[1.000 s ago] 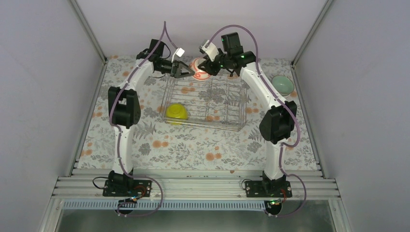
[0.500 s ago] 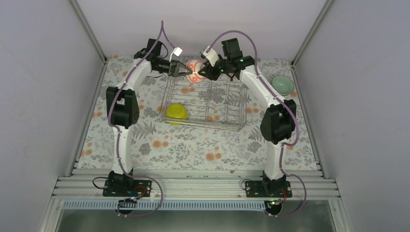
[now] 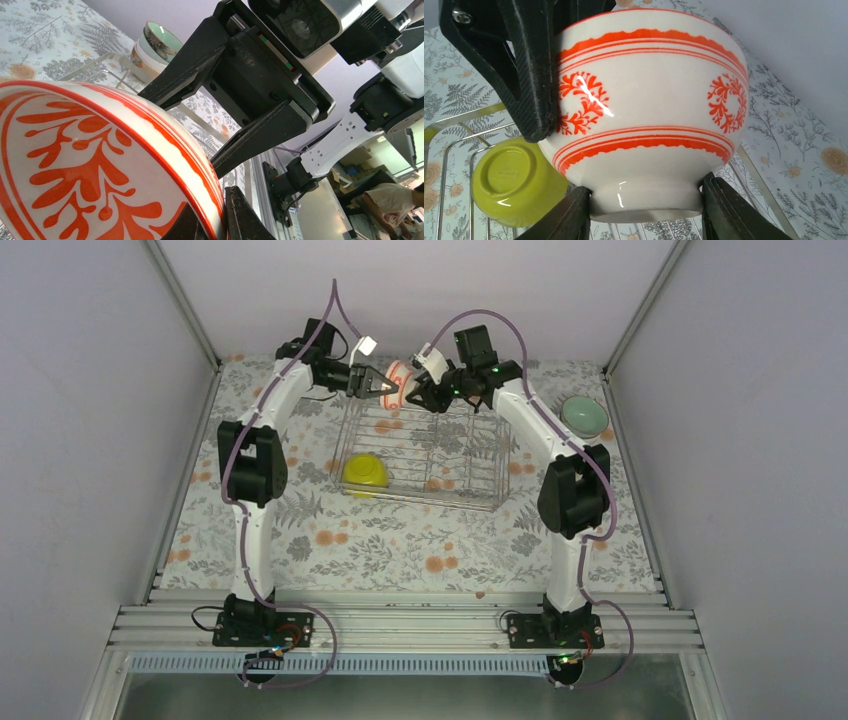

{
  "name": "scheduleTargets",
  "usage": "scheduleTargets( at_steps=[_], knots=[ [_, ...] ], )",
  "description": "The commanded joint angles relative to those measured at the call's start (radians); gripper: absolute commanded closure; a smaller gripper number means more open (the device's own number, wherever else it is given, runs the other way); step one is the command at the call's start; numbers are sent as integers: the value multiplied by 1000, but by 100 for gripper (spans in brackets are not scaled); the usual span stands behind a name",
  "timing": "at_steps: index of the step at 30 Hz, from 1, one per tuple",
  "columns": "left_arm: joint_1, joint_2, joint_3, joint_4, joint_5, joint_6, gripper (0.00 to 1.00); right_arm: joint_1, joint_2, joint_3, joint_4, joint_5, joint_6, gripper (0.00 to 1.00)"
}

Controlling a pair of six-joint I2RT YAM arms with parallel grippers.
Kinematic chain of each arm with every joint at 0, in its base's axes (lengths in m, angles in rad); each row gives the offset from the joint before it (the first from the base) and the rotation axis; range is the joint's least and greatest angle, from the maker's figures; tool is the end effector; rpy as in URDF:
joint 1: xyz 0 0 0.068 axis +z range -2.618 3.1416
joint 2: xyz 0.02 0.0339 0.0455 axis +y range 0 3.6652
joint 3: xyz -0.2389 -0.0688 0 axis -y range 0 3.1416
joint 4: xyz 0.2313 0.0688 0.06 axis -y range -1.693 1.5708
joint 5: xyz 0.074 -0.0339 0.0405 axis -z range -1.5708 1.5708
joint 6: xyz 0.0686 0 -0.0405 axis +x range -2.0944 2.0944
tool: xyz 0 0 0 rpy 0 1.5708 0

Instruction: Unload the bowls from the dish rack

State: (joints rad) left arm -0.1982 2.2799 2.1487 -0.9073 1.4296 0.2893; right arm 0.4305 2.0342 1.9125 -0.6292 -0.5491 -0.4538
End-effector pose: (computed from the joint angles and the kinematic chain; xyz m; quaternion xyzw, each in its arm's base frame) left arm 0.4329 -0.1562 0.2520 0.3432 0.6655 -0.6227 0.2272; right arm 0.4036 0.2247 0.2683 -0.4754 0.7517 0.2442 0.3865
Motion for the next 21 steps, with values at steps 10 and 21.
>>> scheduleTargets(
  at_steps=[10, 21],
  knots=[
    [-97, -157, -37, -71, -405, 193, 98, -37, -168, -52, -135, 92, 32, 64],
    [-177, -306, -268, 131, -776, 150, 98, -119, -292, -23, -328, 184, 64, 50]
  ],
)
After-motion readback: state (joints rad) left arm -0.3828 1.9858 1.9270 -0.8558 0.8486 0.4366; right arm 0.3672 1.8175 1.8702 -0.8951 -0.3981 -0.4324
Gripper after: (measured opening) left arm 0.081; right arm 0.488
